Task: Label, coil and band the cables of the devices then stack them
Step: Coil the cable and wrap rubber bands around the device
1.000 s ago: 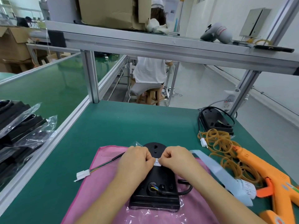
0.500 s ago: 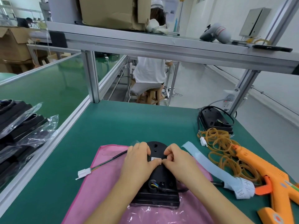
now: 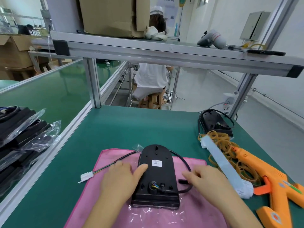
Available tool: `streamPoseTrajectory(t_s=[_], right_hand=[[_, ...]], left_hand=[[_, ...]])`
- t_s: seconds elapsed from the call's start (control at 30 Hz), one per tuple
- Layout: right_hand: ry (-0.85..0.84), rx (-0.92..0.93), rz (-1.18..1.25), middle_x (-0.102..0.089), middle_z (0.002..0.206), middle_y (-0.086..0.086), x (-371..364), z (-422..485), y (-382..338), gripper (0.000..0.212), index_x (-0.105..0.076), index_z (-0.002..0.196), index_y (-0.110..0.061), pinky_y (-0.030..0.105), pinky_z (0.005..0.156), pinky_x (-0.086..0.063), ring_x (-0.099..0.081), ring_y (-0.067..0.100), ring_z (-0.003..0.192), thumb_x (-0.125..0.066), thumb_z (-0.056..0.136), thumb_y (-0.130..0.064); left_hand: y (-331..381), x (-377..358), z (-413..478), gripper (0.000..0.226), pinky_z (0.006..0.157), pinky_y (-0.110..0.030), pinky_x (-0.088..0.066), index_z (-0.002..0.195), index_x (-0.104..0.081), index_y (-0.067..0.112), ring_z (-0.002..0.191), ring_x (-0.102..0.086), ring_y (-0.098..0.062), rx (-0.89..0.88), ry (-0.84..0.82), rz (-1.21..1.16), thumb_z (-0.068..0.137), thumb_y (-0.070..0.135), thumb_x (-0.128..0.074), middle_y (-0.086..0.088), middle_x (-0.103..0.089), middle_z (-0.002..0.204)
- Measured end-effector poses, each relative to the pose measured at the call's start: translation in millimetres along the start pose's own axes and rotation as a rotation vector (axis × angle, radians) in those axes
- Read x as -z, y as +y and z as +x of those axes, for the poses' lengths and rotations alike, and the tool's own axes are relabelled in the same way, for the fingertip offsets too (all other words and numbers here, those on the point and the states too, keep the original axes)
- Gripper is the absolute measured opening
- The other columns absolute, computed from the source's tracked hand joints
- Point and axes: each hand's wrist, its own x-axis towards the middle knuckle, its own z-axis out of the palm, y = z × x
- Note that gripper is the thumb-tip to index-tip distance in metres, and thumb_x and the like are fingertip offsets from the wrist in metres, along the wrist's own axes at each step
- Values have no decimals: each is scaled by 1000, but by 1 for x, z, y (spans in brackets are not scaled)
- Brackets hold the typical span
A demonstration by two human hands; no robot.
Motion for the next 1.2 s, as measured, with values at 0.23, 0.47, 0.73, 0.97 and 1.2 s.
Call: streamPoseTrajectory(t_s=[0.23, 0.47, 0.73, 0.97, 1.2], right_hand=[[-274, -129, 601, -69, 59, 5, -24, -19, 9, 32, -60, 67, -14, 18, 36, -34, -60, 17, 44, -62, 88, -39], [-119, -87, 874, -64, 56, 5, -36, -23, 0, 13, -57, 77, -3, 19, 34, -30, -53, 15, 39, -64, 87, -7], [144, 60, 1180, -58, 61, -1, -28, -30, -7, 20, -67, 90, -7, 11, 48, -41, -56, 10, 52, -63, 82, 11], [133, 249, 984, -62, 78, -6, -6, -15, -19, 26, -75, 83, -24, 13, 68, -45, -52, 5, 69, -69, 79, 2], [140, 243, 903, -34, 143, -18, -11, -1, -31, 25, -70, 101, -30, 34, 112, -29, -31, 2, 136, -67, 85, -11]], left_hand=[[12, -8, -13, 52, 97, -39, -44, 101, -63, 25, 108, -50, -21, 43, -127, -309, 85, 70, -43, 4, -49, 101], [15, -4, -16, 25, 77, -26, -55, 110, -62, 21, 87, -71, -11, 109, -228, -856, 88, 30, -67, 6, -72, 101], [29, 0, -18, 30, 87, -41, -55, 111, -58, 19, 97, -68, -23, 55, -92, -1209, 85, 12, -72, -5, -69, 108], [23, 2, -14, 51, 82, -36, -56, 112, -60, 21, 99, -68, -21, -34, -81, -1318, 63, 29, -74, -3, -69, 109], [18, 0, -13, 48, 65, -16, -54, 111, -60, 20, 88, -70, -6, -62, -37, -1410, 65, 26, -74, 7, -73, 100]])
